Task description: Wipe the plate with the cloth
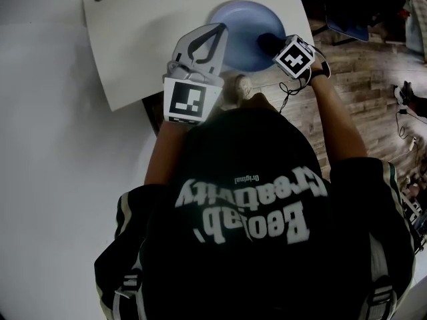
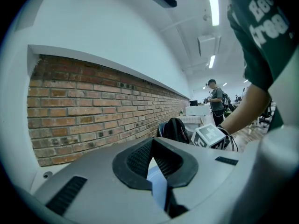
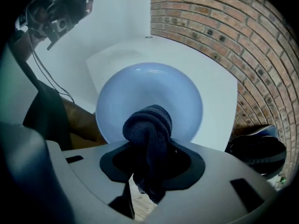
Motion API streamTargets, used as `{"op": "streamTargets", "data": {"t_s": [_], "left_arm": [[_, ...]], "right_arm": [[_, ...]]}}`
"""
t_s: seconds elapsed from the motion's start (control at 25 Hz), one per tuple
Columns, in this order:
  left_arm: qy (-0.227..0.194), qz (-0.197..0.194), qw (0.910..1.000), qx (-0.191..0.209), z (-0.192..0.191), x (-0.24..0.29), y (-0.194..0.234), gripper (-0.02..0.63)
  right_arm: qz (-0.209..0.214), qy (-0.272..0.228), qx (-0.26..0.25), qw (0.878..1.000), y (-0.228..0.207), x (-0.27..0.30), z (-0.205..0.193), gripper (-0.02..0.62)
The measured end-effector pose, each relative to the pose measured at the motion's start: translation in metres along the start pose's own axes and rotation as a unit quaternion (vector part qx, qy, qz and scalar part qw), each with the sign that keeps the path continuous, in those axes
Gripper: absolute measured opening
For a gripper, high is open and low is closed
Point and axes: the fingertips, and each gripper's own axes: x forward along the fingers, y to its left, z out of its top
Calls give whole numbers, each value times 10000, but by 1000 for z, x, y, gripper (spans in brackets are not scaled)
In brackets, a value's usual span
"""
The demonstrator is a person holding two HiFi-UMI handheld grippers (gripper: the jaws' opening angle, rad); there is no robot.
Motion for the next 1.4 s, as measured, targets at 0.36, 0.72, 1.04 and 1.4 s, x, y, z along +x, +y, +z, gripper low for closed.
{"op": "streamTargets", "data": {"t_s": [0.36,0.72,1.04,1.4], "left_arm": [[8,-7,10000,17,3,-2,-3,2],[85,189,9998,9,4,-10,0,2],[154,553,9983,-39,-6,-24,15,2],[261,971,9948,-158,-10,-38,33,2]], "right_arm": [[464,3,-344,9983,50,4,6,135],[828,-119,-736,9938,87,12,36,135],[897,-172,-1108,9896,84,29,74,135],[550,-291,-1144,9915,40,42,108,135]]}}
